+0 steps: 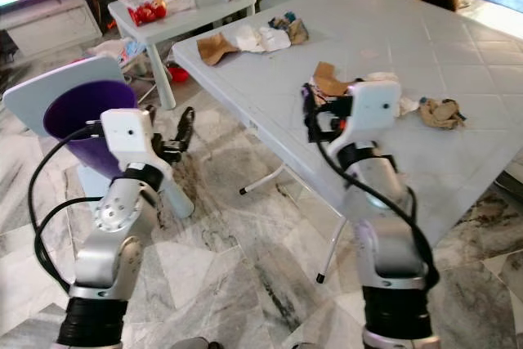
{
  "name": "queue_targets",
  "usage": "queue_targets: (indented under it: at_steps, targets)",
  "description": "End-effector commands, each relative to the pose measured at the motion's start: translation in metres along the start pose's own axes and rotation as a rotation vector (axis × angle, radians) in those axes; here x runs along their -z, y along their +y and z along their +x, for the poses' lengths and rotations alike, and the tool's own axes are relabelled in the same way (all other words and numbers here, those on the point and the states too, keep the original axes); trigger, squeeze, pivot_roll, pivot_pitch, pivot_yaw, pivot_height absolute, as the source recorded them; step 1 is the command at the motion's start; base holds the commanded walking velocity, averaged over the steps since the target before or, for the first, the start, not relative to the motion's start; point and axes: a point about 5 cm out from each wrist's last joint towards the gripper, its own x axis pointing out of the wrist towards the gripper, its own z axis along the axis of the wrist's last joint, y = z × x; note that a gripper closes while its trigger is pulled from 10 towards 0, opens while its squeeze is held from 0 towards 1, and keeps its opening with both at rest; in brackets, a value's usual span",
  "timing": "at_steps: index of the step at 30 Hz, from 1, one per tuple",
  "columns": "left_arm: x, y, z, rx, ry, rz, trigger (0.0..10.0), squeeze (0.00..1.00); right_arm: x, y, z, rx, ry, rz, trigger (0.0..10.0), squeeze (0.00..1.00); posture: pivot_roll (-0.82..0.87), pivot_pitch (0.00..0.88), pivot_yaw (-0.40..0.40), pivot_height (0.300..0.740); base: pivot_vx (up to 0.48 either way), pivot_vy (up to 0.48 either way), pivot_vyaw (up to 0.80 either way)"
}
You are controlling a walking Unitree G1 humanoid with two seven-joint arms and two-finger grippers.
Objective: Picking trash to rubbish bin
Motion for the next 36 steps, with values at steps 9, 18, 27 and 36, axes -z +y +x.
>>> queue_targets:
  at_steps: [9,18,27,36]
  targets:
    - [0.0,-0.005,0.0,0.019,0.003,-0.006,10.0,0.0,-0.002,-0.005,0.0,0.02,-0.006,-0.005,10.0,0.0,-0.02,0.131,0.034,0.74,0.31,0.0,-0.18]
    - [0.001,-0.005,0.0,0.021,0.011,-0.003,10.0,0.0,-0.002,-0.005,0.0,0.02,-0.006,-0.003,10.0,0.0,-0.02,0.131,0.037,0.74,0.349,0.233,-0.66]
    - [0.003,-0.006,0.0,0.022,0.016,-0.005,10.0,0.0,-0.002,-0.005,0.0,0.021,-0.006,-0.004,10.0,0.0,-0.02,0.132,0.038,0.74,0.362,0.269,0.0]
    - [0.011,-0.005,0.001,0.028,0.067,0.01,10.0,0.0,-0.002,-0.005,0.0,0.021,-0.008,-0.007,10.0,0.0,-0.02,0.132,0.039,0.74,0.339,0.269,0.0]
